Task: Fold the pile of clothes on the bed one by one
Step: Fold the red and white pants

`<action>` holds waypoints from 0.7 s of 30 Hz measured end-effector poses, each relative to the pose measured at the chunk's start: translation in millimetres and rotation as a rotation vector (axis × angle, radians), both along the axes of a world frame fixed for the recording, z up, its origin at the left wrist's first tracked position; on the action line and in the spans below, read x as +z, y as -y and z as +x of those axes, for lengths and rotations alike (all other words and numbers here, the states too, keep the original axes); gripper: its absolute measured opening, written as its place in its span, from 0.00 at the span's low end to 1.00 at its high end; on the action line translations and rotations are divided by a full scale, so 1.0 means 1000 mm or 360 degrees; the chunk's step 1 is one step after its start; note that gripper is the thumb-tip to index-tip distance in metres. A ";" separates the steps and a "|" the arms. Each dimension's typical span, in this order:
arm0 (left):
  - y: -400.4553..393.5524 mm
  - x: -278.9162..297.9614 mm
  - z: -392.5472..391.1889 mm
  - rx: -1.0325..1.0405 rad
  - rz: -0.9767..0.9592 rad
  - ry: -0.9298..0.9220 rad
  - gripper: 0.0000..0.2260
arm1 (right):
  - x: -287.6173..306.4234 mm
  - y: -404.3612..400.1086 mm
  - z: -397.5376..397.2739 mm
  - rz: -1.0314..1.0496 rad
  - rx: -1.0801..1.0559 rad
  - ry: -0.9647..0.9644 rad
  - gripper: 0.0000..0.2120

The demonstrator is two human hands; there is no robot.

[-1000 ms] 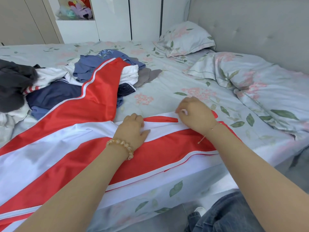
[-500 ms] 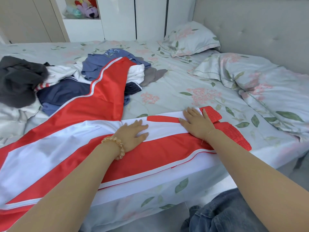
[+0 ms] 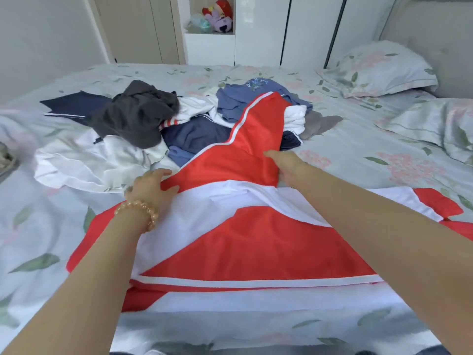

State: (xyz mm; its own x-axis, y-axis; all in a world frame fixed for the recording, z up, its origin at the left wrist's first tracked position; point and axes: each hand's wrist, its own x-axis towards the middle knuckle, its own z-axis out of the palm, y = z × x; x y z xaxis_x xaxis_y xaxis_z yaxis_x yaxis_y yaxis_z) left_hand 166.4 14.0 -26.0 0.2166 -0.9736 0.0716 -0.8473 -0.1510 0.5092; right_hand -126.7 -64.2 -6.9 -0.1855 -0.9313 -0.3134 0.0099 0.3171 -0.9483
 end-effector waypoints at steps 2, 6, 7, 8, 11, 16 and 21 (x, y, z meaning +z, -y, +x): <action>0.002 -0.002 0.015 0.0029 0.0149 -0.0048 0.25 | -0.005 0.019 0.010 -0.0019 -0.0125 0.0071 0.19; 0.008 -0.007 0.020 0.0002 0.0212 -0.0230 0.22 | 0.009 0.028 0.021 -0.0352 -0.0320 -0.0092 0.05; 0.008 -0.008 0.019 0.0009 0.0178 -0.0215 0.17 | 0.017 0.022 0.023 -0.0427 -0.0310 -0.0181 0.04; 0.009 -0.008 0.018 0.0011 0.0138 -0.0224 0.13 | 0.025 0.014 0.024 -0.0499 -0.0273 -0.0251 0.05; 0.007 -0.005 0.016 0.0029 0.0057 -0.0382 0.06 | 0.045 -0.038 0.020 -0.0657 -0.0037 -0.0172 0.10; 0.004 -0.003 0.018 0.0086 -0.0037 -0.0519 0.10 | 0.036 -0.162 -0.005 -0.0500 0.0512 -0.0137 0.08; -0.002 -0.002 0.016 0.0114 -0.0041 -0.0555 0.15 | 0.025 -0.208 -0.034 0.0015 0.1205 -0.0682 0.06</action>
